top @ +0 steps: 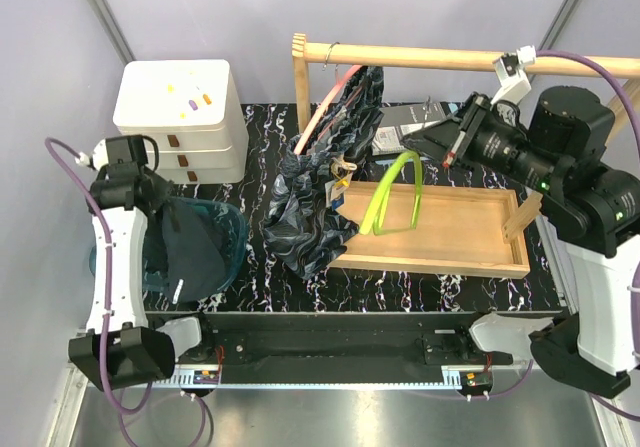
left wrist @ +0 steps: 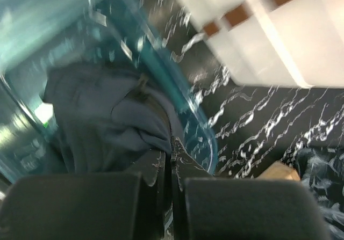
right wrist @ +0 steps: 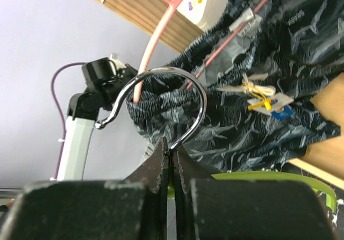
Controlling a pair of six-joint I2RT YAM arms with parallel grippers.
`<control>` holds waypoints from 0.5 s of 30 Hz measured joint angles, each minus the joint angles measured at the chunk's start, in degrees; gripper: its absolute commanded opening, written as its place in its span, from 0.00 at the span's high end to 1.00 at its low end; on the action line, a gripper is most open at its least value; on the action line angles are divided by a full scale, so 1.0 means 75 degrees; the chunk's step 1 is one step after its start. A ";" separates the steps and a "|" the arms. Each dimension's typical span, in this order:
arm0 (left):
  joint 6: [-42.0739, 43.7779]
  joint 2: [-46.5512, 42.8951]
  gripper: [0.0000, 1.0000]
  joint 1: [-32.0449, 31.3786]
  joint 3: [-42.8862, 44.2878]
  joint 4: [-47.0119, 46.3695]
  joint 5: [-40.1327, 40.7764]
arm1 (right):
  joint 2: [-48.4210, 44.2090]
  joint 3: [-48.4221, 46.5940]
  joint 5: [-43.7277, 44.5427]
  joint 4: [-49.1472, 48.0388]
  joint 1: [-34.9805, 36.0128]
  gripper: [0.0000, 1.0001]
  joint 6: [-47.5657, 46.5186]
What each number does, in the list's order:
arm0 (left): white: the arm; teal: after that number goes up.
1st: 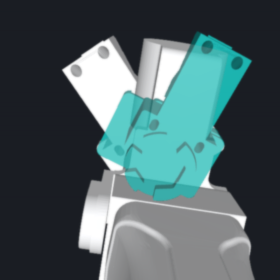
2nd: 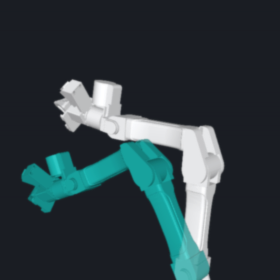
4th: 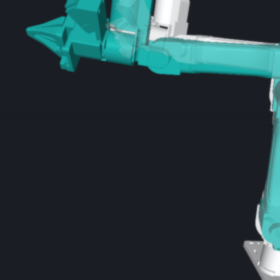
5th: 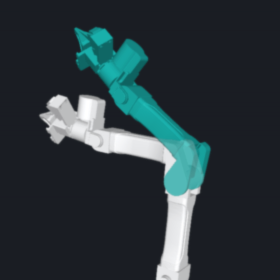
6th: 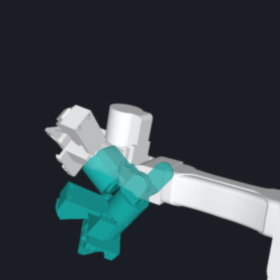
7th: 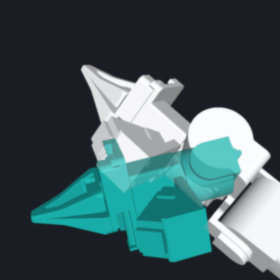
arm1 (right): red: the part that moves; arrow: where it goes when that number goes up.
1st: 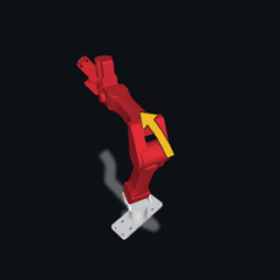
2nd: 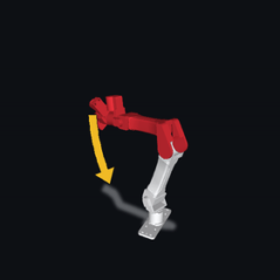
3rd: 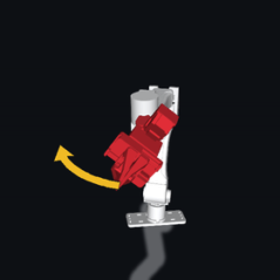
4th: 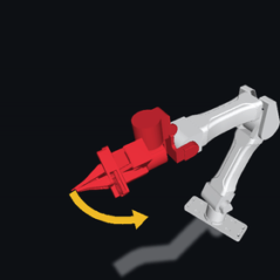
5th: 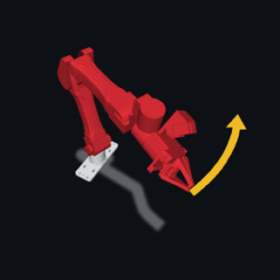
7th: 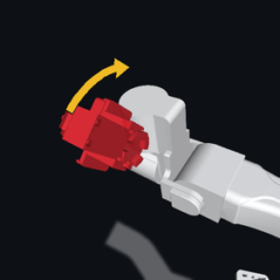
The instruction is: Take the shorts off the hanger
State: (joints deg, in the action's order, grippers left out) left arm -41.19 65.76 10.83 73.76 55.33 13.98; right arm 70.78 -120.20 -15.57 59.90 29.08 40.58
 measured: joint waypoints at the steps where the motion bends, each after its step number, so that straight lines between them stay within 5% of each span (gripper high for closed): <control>1: -0.0201 -0.0026 1.00 0.0038 -0.0236 0.0000 -0.0087 | -0.0111 0.0128 -0.0009 -0.0006 0.0000 1.00 0.0032; 7: -0.1763 -0.0344 0.97 0.0181 -0.2133 -0.0169 -0.0536 | -0.0731 0.0886 -0.0009 0.0003 0.0000 1.00 0.0169; 9: -0.2130 -0.0280 0.81 0.0350 -0.2672 -0.0082 -0.0705 | -0.0769 0.1000 -0.0020 0.0003 0.0000 1.00 0.0210; 10: -0.2241 -0.0184 0.50 0.0437 -0.2798 0.0026 -0.0758 | -0.0772 0.1020 -0.0032 0.0003 0.0000 1.00 0.0236; 13: -0.2393 0.0015 0.17 0.0571 -0.2789 0.0300 -0.0781 | -0.0784 0.1198 -0.0149 -0.0006 0.0000 1.00 0.0350; 15: -0.2463 -0.0079 0.15 0.0571 -0.2681 0.0545 -0.0708 | -0.0793 0.1405 -0.0221 0.0000 0.0000 1.00 0.0373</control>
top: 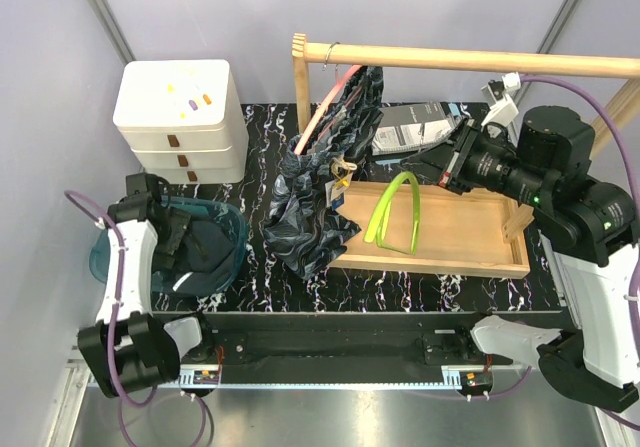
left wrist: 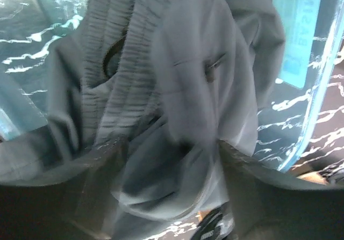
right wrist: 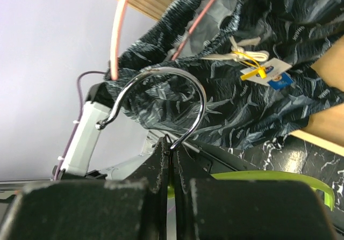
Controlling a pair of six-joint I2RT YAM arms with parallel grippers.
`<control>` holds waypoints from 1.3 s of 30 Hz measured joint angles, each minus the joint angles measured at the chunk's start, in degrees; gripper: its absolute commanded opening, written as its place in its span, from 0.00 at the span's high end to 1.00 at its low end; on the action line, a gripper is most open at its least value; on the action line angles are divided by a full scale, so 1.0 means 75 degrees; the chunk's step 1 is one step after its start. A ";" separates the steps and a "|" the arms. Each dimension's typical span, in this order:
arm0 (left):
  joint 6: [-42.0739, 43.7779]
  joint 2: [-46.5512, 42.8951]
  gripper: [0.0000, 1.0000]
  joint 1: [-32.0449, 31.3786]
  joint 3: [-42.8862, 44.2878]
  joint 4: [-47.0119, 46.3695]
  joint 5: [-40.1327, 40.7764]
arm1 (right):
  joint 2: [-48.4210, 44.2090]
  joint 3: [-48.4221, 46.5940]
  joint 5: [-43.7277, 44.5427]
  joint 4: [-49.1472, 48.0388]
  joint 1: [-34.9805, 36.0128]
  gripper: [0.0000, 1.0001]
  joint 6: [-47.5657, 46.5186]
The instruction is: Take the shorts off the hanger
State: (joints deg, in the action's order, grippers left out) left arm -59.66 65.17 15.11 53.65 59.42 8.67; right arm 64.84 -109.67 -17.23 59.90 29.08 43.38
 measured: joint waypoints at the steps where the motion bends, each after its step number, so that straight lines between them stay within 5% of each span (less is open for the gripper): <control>1: -0.0017 -0.0117 0.15 0.0000 0.0070 0.0117 0.0041 | -0.0003 0.0085 -0.0006 0.0000 0.0000 1.00 0.0000; 7: -0.0023 -0.1585 0.19 0.0000 0.0562 0.0991 0.0137 | 0.0076 0.0227 -0.0143 0.0003 0.0000 1.00 -0.0012; 13: 0.0163 -0.3416 0.58 0.0000 0.0146 0.1448 -0.0627 | 0.0370 0.0216 -0.0446 0.0000 0.0000 1.00 -0.0152; 15: 0.0233 -0.3783 0.61 0.0000 -0.0233 0.1460 -0.1134 | 0.0495 0.0195 -0.0466 0.0000 0.0000 1.00 -0.0224; 27: 0.0376 -0.2046 0.55 -0.0009 -0.1011 0.0618 -0.1565 | 0.0603 0.0195 -0.0507 -0.0003 0.0000 1.00 -0.0411; 35: 0.0443 0.0522 0.53 -0.0015 -0.1387 -0.0545 -0.0667 | 0.0221 0.0254 -0.0452 -0.0006 0.0000 1.00 -0.0405; 39: 0.0676 0.1279 0.38 -0.0015 -0.0230 -0.0265 -0.0029 | 0.0093 0.0291 -0.0420 -0.0003 0.0000 1.00 -0.0408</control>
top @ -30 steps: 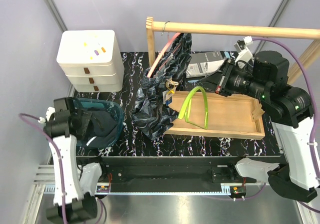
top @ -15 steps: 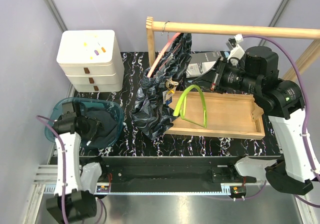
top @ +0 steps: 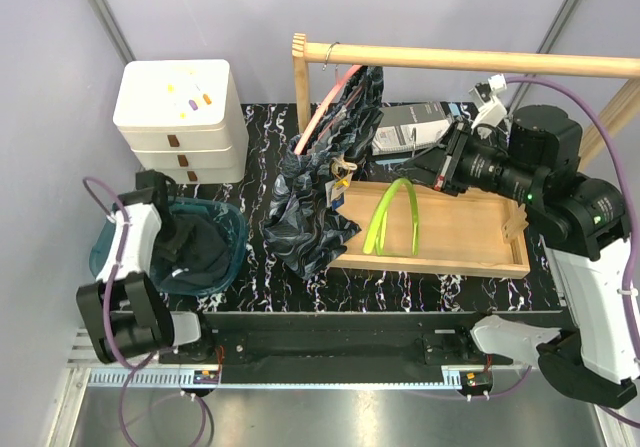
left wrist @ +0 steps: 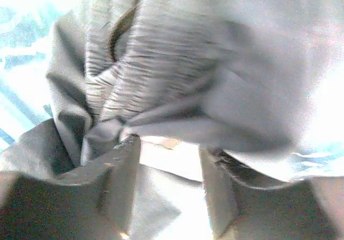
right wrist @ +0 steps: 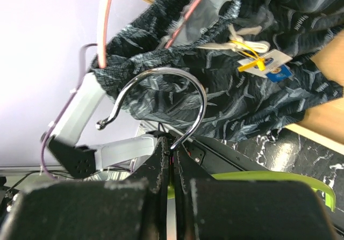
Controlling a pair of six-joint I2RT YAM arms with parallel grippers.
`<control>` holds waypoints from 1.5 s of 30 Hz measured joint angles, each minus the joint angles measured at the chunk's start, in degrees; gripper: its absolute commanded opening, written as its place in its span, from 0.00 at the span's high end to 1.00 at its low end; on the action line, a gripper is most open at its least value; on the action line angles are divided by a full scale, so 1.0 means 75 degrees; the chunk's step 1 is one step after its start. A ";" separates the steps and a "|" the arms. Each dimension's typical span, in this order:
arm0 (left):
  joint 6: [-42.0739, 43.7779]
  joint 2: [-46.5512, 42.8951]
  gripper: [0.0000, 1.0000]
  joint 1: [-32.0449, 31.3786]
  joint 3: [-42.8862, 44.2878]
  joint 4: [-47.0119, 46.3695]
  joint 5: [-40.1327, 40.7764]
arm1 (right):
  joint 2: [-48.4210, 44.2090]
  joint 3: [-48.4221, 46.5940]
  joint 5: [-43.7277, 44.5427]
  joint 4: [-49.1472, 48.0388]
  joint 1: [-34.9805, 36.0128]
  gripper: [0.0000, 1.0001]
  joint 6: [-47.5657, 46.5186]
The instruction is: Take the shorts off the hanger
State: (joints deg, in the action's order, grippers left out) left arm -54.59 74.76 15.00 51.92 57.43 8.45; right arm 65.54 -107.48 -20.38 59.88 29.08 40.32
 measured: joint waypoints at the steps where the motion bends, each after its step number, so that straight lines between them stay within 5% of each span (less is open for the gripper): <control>1: 0.0003 -0.0099 0.35 0.0000 0.0227 0.0035 0.0061 | -0.0035 0.0061 0.0038 -0.0003 0.0000 1.00 0.0003; 9: -0.0125 -0.2914 0.30 -0.0015 0.0947 0.0662 -0.0714 | -0.0114 0.0833 0.0452 0.0149 0.0000 1.00 0.0076; 12: -0.0102 -0.3567 0.20 -0.0102 0.1437 0.1061 -0.1515 | 0.0000 0.0857 0.0860 0.0396 -0.0003 1.00 0.0009; 13: -0.0061 -0.3724 0.08 -0.0119 0.1682 0.1131 -0.1786 | 0.0038 0.0857 0.1014 0.0463 -0.0003 1.00 -0.0035; 16: 0.0192 -0.4033 0.04 -0.0125 0.2801 0.1183 -0.2503 | 0.0160 0.0854 0.1498 0.0670 -0.0003 1.00 -0.0213; 23: 0.0828 -0.3858 0.07 -0.0128 0.6018 0.0213 -0.4366 | 0.0399 0.0819 0.2920 0.1381 0.0000 1.00 -0.0775; 30: 0.0469 -0.3550 0.06 -0.0149 0.6458 -0.1545 -0.6312 | 0.0408 0.0804 0.3806 0.1734 -0.0003 1.00 -0.1218; 36: 0.0391 -0.3054 0.07 -0.0271 0.6688 -0.2017 -0.6904 | 0.0408 0.0804 0.4097 0.1778 -0.0003 1.00 -0.1367; 40: 0.0478 -0.2608 0.11 -0.1492 0.6971 -0.2075 -0.6496 | 0.0423 0.0804 0.4185 0.1778 -0.0003 1.00 -0.1381; 45: 0.1151 -0.1781 0.15 -0.5537 0.7469 -0.2110 -0.4756 | 0.0545 0.0734 0.4246 0.1816 -0.0003 1.00 -0.1393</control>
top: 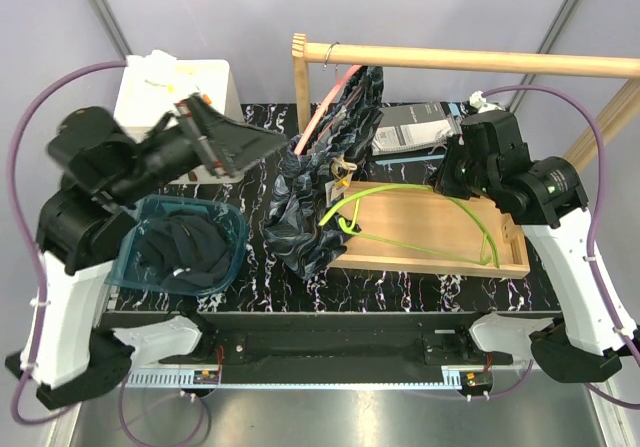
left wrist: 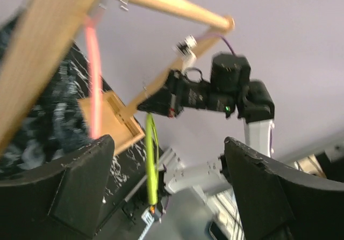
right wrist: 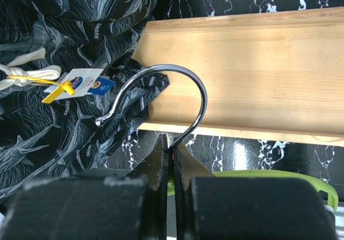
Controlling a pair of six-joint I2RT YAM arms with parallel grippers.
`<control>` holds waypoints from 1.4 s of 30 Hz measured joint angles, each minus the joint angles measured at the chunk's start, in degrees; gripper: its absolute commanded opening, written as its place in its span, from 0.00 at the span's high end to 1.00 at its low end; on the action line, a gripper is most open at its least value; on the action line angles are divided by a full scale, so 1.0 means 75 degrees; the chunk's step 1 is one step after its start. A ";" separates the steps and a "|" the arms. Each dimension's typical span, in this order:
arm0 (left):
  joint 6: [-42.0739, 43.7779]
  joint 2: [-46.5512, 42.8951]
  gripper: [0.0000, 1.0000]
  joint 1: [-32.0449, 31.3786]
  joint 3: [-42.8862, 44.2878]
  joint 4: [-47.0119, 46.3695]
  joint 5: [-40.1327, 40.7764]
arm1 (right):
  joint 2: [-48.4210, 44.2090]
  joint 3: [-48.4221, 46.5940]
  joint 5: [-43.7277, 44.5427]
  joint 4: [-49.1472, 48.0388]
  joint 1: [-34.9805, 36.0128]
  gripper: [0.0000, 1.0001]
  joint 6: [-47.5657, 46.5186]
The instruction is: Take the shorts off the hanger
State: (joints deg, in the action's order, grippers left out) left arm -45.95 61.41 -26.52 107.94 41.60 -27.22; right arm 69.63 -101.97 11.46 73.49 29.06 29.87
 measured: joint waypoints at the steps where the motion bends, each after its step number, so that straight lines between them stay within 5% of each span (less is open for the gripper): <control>1: 0.0169 0.0178 0.16 -0.0621 0.0128 -0.0015 0.0434 | 0.0026 -0.0023 0.0015 0.0012 0.0000 1.00 -0.0006; 14: 0.2760 0.2903 0.06 -0.5147 0.2783 0.0676 0.3926 | -0.0082 -0.0265 0.0597 0.0399 0.0000 1.00 -0.0009; 27: 0.3646 0.4138 0.02 -0.5493 0.2734 0.1734 0.4313 | -0.1017 -0.0554 0.1122 0.0592 0.0000 1.00 -0.0364; 36: 0.3523 0.4549 0.08 -0.5493 0.2818 0.1769 0.3462 | -0.1262 -0.0606 0.1122 0.0586 0.0003 1.00 -0.0673; 39: 0.3369 0.4651 0.22 -0.5493 0.2731 0.1751 0.2970 | -0.1259 -0.0609 0.1113 0.0580 0.0003 1.00 -0.0790; 42: 0.3188 0.4680 0.51 -0.5493 0.2699 0.1743 0.2667 | -0.1221 -0.0670 0.1049 0.0577 0.0000 1.00 -0.0906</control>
State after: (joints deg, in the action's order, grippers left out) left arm -22.04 96.51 -67.72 128.18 54.68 -7.22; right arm 60.47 -107.00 19.33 77.82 29.06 23.07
